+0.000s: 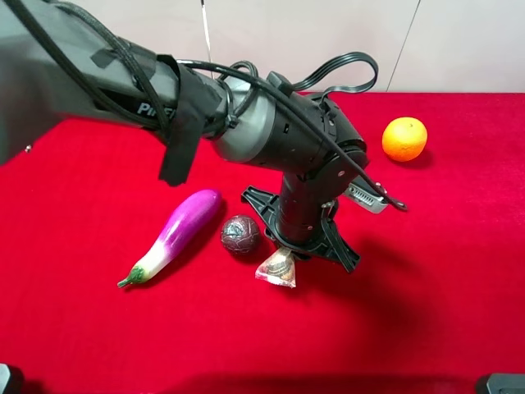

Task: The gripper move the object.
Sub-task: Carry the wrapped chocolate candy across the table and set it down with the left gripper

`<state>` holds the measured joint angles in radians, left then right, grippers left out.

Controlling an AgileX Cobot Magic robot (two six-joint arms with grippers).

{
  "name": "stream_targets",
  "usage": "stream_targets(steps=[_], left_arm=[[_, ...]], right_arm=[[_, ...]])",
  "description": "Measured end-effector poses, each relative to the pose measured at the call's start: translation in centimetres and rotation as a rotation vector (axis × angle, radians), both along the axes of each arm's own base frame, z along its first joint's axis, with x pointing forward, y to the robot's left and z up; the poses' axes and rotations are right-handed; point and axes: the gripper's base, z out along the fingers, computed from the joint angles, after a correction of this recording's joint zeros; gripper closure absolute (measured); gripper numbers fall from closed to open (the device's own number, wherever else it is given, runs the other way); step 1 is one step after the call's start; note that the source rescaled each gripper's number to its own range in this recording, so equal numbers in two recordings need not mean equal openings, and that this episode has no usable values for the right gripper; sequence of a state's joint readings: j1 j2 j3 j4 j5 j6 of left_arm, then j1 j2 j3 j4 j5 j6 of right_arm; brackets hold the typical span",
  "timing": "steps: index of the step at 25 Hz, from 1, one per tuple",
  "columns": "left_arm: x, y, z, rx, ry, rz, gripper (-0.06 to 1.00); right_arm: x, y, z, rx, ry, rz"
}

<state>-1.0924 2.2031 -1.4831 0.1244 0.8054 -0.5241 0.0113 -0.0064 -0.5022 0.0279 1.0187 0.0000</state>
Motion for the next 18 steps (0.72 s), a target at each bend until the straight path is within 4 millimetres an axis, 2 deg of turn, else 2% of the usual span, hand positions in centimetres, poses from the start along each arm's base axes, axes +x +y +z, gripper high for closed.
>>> stream_targets(steps=[3,6,8,10,14,18], left_arm=[[0.0,0.0,0.0,-0.003,-0.001,0.000,0.71],[0.0,0.0,0.0,-0.004,-0.002,-0.003,0.45],[0.0,0.0,0.0,-0.004,-0.002,-0.010,0.35],[0.0,0.0,0.0,-0.003,-0.001,-0.018,0.30],[0.0,-0.1,0.1,-0.007,-0.002,-0.021,0.28],[0.1,-0.3,1.4,-0.037,-0.017,-0.021,0.28]], right_arm=[[0.0,0.0,0.0,-0.005,0.000,0.002],[0.0,0.0,0.0,0.000,0.000,0.000],[0.0,0.0,0.0,0.000,0.000,0.000],[0.0,0.0,0.0,0.000,0.000,0.000],[0.0,0.0,0.0,0.000,0.000,0.000],[0.0,0.0,0.0,0.000,0.000,0.000]])
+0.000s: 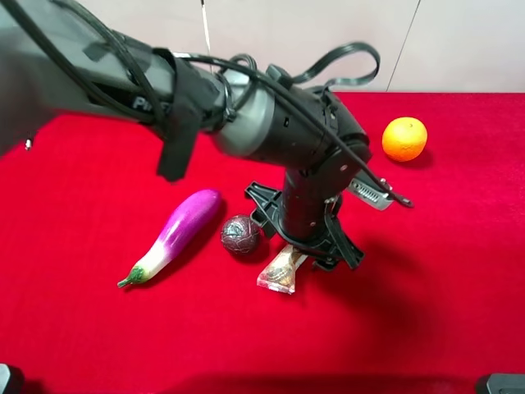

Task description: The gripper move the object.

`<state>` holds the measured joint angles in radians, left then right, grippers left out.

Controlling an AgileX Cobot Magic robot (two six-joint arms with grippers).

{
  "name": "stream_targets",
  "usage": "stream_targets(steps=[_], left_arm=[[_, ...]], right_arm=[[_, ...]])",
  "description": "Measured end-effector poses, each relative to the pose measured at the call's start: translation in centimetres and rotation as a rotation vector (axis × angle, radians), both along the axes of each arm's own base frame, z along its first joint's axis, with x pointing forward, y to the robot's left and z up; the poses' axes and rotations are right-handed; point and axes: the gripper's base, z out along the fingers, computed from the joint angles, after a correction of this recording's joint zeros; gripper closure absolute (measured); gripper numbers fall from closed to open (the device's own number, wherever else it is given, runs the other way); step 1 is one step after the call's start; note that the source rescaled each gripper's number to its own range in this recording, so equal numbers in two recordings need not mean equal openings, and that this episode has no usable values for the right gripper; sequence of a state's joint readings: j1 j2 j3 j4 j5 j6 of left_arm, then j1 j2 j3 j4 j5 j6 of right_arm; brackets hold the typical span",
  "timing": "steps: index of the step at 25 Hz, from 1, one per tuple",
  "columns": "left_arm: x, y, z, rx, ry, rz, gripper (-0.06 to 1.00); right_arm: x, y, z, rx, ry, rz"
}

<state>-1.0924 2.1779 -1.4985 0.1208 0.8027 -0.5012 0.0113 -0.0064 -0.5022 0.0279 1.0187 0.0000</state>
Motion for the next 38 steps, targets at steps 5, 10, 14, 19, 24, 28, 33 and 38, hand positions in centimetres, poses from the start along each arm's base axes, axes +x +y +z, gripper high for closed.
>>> stream_targets(steps=[5,10,14,19,24,28,33,38], left_arm=[[0.1,-0.1,2.4,-0.033,-0.018,0.003,0.28],[-0.1,-0.1,4.3,-0.055,-0.015,0.004,0.28],[-0.3,0.3,6.2,-0.074,-0.024,-0.003,0.27],[-0.7,1.0,8.1,-0.070,-0.024,-0.003,0.14],[-1.2,2.0,10.2,-0.057,-0.021,-0.005,0.03],[-1.6,2.9,12.1,-0.052,-0.021,-0.014,-0.03],[-2.3,4.3,14.9,-0.052,-0.024,-0.014,-0.05],[-3.1,5.9,17.7,-0.075,-0.041,-0.026,-0.05]], right_arm=[[0.0,0.0,0.0,0.000,0.000,0.000],[0.0,0.0,0.0,0.001,0.000,0.001],[0.0,0.0,0.0,0.002,0.000,0.002],[0.0,0.0,0.0,0.003,0.000,0.002],[0.0,0.0,0.0,0.003,0.000,0.002],[0.0,0.0,0.0,0.003,0.000,0.002],[0.0,0.0,0.0,0.003,0.000,0.002],[0.0,0.0,0.0,0.003,0.000,0.002]])
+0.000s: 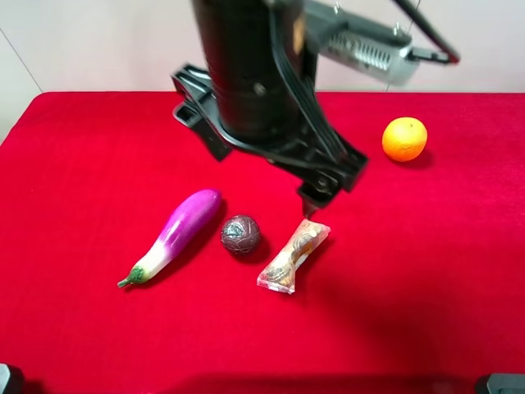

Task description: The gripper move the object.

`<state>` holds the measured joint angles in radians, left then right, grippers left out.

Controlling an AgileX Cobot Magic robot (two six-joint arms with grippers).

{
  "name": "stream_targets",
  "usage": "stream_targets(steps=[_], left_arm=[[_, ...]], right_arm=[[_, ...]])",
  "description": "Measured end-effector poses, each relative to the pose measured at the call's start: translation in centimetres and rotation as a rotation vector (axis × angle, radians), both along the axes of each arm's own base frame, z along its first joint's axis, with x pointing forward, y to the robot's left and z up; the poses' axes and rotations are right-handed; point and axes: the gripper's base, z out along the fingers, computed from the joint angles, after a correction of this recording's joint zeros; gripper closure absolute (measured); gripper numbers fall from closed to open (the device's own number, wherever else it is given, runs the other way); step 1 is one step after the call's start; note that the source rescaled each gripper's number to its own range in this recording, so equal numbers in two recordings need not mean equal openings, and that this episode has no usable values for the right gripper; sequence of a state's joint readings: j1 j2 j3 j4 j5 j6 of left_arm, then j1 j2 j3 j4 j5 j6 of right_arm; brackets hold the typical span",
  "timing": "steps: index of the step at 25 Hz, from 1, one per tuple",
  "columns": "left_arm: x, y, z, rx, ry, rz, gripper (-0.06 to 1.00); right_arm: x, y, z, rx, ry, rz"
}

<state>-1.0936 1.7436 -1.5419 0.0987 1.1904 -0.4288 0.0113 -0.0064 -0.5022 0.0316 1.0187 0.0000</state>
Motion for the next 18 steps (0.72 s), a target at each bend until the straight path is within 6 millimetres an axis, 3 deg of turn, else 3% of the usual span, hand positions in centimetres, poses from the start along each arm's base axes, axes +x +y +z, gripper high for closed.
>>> stream_targets(steps=[10,18], left_arm=[[-1.7,4.0,4.5,-0.078,-0.095,-0.056,-0.05],[-4.0,9.1,6.8,-0.126,-0.168,-0.079,-0.05]], right_arm=[[0.0,0.0,0.0,0.000,0.000,0.000],[0.0,0.0,0.0,-0.005,0.000,0.002]])
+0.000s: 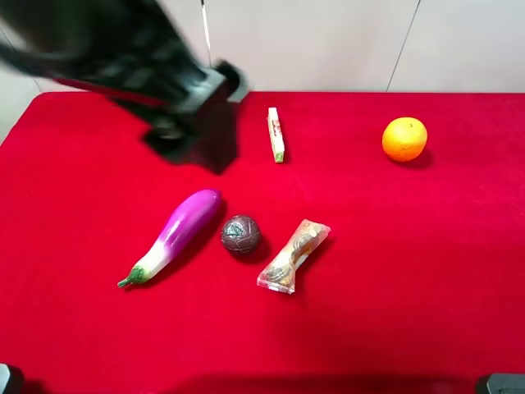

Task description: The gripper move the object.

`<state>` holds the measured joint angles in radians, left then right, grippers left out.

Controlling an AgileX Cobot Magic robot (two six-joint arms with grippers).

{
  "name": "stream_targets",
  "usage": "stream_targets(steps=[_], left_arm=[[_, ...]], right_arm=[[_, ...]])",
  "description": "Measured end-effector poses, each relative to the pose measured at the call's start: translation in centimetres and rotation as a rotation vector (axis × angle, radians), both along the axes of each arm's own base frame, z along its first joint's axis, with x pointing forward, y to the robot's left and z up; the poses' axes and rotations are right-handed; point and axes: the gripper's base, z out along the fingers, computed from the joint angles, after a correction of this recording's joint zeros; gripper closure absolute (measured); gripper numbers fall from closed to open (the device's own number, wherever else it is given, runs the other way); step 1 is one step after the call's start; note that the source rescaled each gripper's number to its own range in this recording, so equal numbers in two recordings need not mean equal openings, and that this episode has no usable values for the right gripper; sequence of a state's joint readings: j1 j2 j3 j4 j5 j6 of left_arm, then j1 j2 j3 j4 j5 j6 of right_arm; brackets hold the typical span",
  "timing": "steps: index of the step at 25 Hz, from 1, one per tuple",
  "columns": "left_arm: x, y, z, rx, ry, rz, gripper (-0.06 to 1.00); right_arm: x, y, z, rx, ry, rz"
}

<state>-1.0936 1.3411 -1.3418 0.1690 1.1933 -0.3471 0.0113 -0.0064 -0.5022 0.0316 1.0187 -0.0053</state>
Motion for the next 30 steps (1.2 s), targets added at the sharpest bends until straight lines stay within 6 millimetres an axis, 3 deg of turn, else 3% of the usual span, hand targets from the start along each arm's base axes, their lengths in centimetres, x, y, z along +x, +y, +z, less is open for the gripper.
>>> stream_targets(steps=[13,20,30], left_arm=[[-5.0,9.1,1.6,-0.149,-0.066,-0.054,-0.05],[-7.0,13.0,1.0,-0.196,-0.121,-0.104,-0.05],[-7.6,18.4,-0.7,-0.217,-0.217,0.207,-0.05]], right_arm=[[0.0,0.0,0.0,0.005,0.000,-0.002],[0.0,0.0,0.0,0.005,0.000,-0.002],[0.0,0.0,0.0,0.005,0.000,-0.002]])
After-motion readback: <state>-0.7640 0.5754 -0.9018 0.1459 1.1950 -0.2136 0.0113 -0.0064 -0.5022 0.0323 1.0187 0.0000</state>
